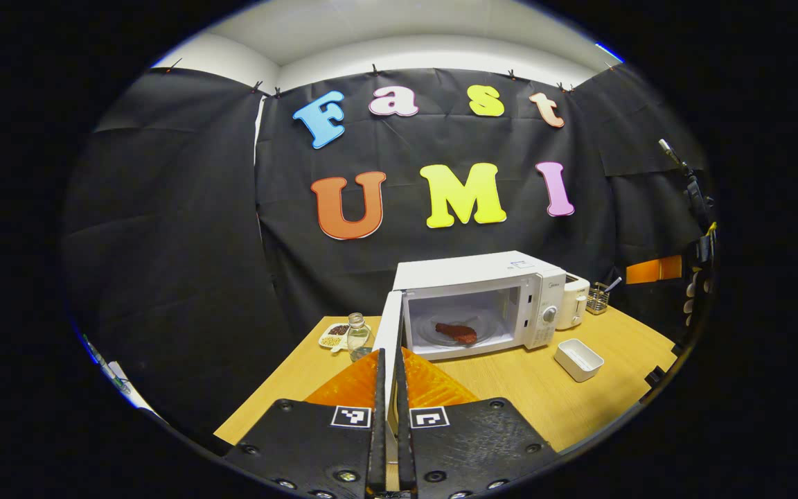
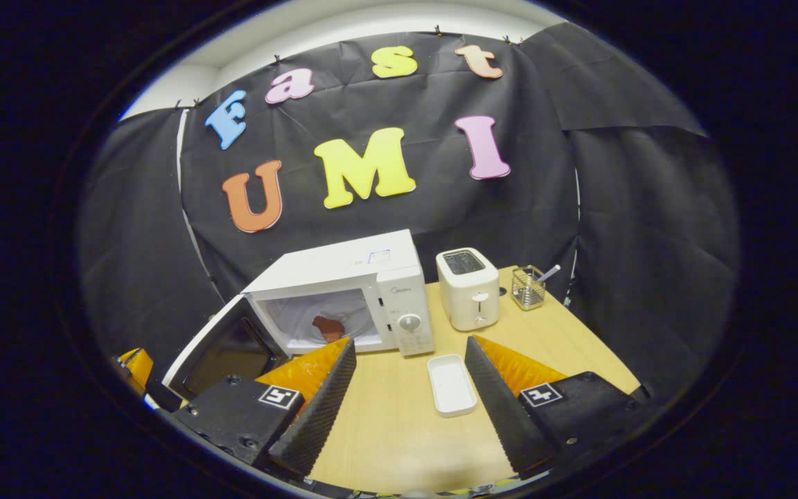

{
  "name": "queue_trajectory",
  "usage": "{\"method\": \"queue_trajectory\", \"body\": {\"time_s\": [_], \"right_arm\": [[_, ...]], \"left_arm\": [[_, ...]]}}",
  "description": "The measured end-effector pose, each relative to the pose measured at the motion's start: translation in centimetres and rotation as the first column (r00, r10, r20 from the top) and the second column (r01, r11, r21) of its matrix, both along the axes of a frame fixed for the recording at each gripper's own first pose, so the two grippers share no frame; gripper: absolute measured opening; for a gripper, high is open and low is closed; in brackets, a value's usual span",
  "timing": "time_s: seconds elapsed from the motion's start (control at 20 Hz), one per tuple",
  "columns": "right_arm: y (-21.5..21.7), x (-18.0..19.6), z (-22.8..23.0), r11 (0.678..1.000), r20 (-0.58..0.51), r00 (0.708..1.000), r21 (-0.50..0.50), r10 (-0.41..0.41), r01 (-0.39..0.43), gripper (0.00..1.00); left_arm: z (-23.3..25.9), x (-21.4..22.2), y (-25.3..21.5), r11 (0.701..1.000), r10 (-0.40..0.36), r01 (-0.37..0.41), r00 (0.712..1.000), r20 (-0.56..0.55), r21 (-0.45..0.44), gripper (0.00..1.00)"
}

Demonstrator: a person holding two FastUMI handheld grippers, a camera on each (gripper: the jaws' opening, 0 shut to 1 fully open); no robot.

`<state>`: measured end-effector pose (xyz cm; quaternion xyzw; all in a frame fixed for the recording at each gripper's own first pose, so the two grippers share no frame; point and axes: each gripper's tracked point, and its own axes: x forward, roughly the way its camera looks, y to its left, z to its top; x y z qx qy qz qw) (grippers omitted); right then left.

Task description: Open the microwave oven with the left hand, put the food in, and close the microwave oven.

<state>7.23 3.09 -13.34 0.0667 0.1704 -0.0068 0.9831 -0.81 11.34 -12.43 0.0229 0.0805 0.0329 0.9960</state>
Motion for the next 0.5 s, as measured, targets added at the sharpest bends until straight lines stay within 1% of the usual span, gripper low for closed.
{"method": "queue_trajectory", "body": {"time_s": [0.05,0.1,0.15,0.2,0.35,0.4,0.45,0.5], "right_arm": [[-0.6,-0.7,0.2,1.0,0.0,1.0,-0.004,-0.01,0.01,1.0],[-1.0,-1.4,0.2,1.0,-0.011,1.0,-0.001,-0.014,0.014,1.0],[-1.3,-2.2,0.2,1.0,-0.021,1.0,0.003,-0.015,0.015,0.9],[-1.7,-2.8,0.1,1.0,-0.027,0.999,0.0,-0.023,0.023,1.0],[-2.2,-4.4,-0.2,0.999,-0.047,0.998,-0.001,-0.034,0.034,1.0],[-2.0,-4.7,-0.5,0.999,-0.056,0.998,0.003,-0.034,0.034,0.9],[-1.9,-5.0,-0.5,0.999,-0.064,0.997,0.005,-0.035,0.036,1.0],[-1.7,-5.2,-0.6,0.999,-0.071,0.997,0.013,-0.033,0.034,1.0]], "left_arm": [[-0.5,0.2,0.0,1.0,-0.013,0.013,1.0,-0.001,-0.007,0.0],[-0.5,0.5,0.2,1.0,0.001,-0.001,1.0,0.006,-0.002,0.0],[-0.7,0.3,0.5,1.0,-0.003,0.003,1.0,0.013,0.005,0.0],[-0.8,0.6,1.4,1.0,0.004,-0.004,1.0,0.022,0.02,0.0],[-1.9,0.7,4.8,0.998,0.04,-0.041,0.999,0.021,0.055,0.0],[-2.6,0.5,6.2,0.996,0.061,-0.062,0.998,0.009,0.069,0.0],[-3.2,0.2,7.6,0.994,0.078,-0.078,0.997,0.006,0.079,0.0],[-3.7,-0.2,8.8,0.992,0.093,-0.093,0.996,-0.002,0.088,0.0]]}}
